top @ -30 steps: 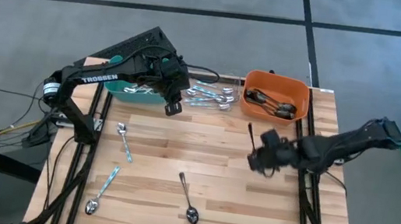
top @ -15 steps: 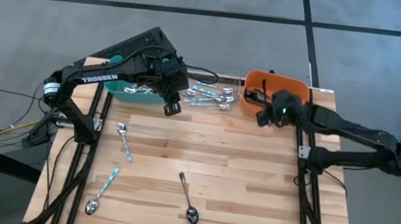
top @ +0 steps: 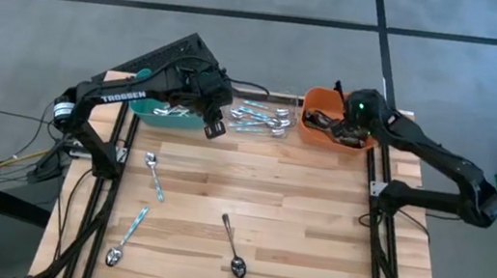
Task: Sort silverware by color (type)
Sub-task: Put the black spoon into the orange bin
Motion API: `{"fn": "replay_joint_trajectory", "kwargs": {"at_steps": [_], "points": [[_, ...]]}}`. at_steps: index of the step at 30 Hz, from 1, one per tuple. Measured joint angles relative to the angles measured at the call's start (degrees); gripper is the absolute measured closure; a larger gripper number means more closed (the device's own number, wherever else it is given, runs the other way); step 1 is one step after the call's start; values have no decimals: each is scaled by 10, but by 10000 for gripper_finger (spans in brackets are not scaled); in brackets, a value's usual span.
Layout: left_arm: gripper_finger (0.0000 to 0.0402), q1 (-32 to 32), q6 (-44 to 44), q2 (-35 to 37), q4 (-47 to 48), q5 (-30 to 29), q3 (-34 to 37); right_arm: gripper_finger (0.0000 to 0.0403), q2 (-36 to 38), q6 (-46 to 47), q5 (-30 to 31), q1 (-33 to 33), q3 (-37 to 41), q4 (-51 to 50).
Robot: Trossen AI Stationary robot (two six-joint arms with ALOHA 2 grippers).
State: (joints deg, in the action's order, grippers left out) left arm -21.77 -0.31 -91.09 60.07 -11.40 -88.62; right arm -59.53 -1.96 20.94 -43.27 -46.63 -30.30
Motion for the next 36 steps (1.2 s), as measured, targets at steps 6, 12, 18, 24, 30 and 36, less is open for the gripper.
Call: {"fn": "replay_joint_trajectory", "kwargs": {"at_steps": [6, 12, 18, 24, 30, 36], "points": [[306, -19, -22, 0, 0, 2, 0, 389, -55, -54, -33, -33, 0, 0], [306, -35, -41, 0, 0, 2, 0, 389, -112, -110, -32, -42, 0, -7], [306, -42, -58, 0, 1, 2, 0, 389, -159, -122, -34, -42, 0, -4], [306, -42, -66, 0, 7, 2, 0, 389, -213, -149, -50, -46, 0, -2], [306, -42, -70, 0, 15, 3, 0, 380, -250, -137, -73, -64, 0, -9], [306, -42, -77, 0, 38, 4, 0, 348, -264, -137, -73, -79, 0, -7]]}}
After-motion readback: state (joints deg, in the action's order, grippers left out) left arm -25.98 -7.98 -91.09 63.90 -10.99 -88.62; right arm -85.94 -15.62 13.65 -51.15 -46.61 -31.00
